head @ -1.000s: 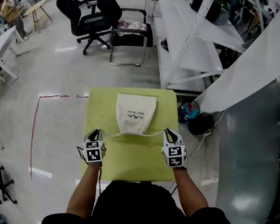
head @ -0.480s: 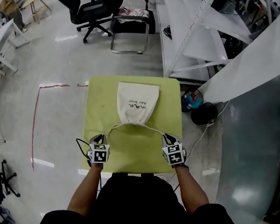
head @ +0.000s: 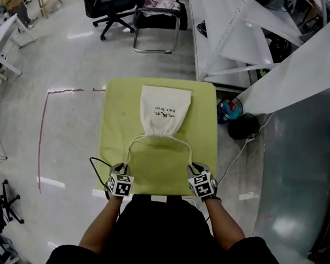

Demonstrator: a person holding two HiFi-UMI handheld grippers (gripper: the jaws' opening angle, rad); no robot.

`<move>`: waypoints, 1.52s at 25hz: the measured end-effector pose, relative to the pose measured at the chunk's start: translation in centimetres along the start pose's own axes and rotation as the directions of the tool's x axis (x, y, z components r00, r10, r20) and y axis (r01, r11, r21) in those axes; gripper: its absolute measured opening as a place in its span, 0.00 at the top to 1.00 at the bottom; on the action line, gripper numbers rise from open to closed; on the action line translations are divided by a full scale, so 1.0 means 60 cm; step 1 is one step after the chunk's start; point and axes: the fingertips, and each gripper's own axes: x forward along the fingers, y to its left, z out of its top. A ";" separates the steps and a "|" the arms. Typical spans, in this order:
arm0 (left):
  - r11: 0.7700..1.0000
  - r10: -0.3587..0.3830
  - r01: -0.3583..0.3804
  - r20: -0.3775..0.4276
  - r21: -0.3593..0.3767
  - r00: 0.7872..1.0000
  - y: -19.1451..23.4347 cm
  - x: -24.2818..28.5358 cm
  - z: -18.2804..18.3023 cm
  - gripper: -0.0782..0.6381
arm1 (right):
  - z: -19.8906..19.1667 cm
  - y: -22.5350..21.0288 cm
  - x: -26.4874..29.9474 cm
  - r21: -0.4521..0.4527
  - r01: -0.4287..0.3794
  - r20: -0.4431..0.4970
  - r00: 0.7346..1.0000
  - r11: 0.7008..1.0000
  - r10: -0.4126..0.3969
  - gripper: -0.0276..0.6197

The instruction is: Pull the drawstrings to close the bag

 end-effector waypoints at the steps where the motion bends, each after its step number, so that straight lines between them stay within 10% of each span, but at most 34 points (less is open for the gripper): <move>1: 1.000 -0.009 0.009 0.002 0.002 1.000 -0.006 -0.001 -0.006 0.76 | -0.004 0.006 0.001 -0.002 -0.009 -0.007 1.000 1.000 0.009 0.83; 7: 0.995 -0.100 0.100 -0.004 0.004 0.995 -0.040 -0.011 -0.035 0.50 | -0.032 0.015 0.000 0.007 -0.017 -0.038 0.999 1.000 0.017 0.64; 19: 0.998 -0.037 0.053 0.299 -0.044 0.953 0.000 -0.100 0.159 0.50 | 0.140 -0.001 -0.099 -0.073 0.125 0.265 0.959 0.989 -0.102 0.71; 26: 0.997 -0.001 0.046 0.538 -0.070 0.843 0.011 -0.191 0.327 0.57 | 0.308 -0.011 -0.180 -0.074 0.160 0.500 0.860 0.984 -0.102 0.76; 38: 0.987 0.070 0.071 0.788 -0.143 0.612 0.063 -0.362 0.490 0.88 | 0.515 -0.023 -0.359 0.002 0.202 0.786 0.605 0.979 -0.126 0.95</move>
